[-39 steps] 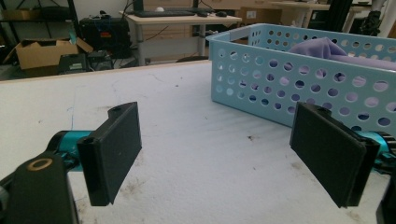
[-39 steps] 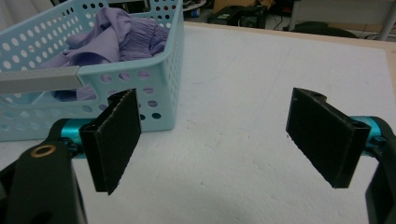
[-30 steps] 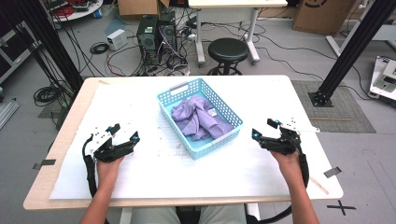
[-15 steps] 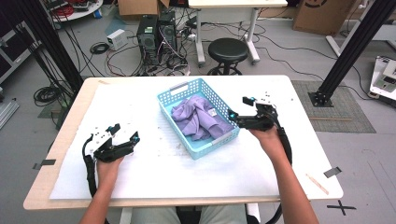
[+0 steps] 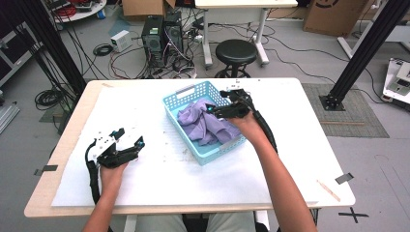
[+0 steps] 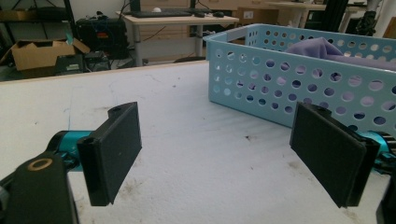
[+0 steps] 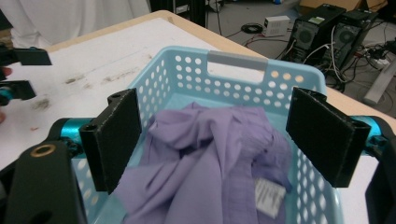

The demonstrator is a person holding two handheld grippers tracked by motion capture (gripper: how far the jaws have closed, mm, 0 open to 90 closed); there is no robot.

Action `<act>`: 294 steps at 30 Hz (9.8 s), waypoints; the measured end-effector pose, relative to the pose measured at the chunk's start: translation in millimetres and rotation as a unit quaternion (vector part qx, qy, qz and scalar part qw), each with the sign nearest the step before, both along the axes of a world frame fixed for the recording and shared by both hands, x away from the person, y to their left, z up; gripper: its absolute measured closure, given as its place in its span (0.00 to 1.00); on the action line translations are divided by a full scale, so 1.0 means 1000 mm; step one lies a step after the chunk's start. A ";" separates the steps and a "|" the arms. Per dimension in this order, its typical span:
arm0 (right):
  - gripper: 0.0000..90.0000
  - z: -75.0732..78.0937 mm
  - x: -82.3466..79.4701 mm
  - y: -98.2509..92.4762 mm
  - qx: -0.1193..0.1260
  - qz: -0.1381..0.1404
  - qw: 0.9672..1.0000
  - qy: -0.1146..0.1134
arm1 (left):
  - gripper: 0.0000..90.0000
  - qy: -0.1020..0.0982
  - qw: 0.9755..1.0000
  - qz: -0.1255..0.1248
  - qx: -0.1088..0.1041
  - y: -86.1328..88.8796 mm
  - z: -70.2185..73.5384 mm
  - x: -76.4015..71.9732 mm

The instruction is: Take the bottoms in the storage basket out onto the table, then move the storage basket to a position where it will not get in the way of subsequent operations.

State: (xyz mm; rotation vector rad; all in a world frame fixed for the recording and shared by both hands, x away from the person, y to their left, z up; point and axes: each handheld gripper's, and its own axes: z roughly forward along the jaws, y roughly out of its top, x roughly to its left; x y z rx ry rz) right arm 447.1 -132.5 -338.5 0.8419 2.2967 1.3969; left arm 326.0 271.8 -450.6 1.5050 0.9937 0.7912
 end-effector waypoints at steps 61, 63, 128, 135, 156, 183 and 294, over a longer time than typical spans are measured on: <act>0.89 -0.080 0.065 0.050 -0.155 -0.033 0.966 0.205 | 0.18 0.000 1.000 -0.003 -0.003 0.000 0.000 0.000; 0.90 -0.078 0.064 0.049 -0.156 -0.032 0.967 0.200 | 0.18 0.001 1.000 -0.003 -0.003 0.001 0.000 0.000; 0.90 -0.010 -0.026 -0.197 0.047 -0.173 0.984 0.002 | 0.18 0.000 1.000 0.001 -0.001 0.000 0.000 0.000; 0.90 -0.044 -0.026 -0.203 0.042 -0.196 0.979 0.031 | 0.18 -0.001 1.000 0.002 0.000 0.000 0.000 0.000; 0.31 -0.059 -0.043 -0.207 0.031 -0.252 0.967 0.019 | 0.18 0.000 1.000 0.000 -0.002 0.000 0.000 0.000; 0.24 -0.066 -0.087 -0.175 0.052 -0.118 0.992 0.011 | 0.18 0.005 1.000 0.001 -0.007 0.001 0.000 0.001; 0.24 -0.069 -0.083 -0.064 0.042 0.019 0.999 0.005 | 0.48 0.146 0.988 -0.001 0.057 -0.048 0.045 0.067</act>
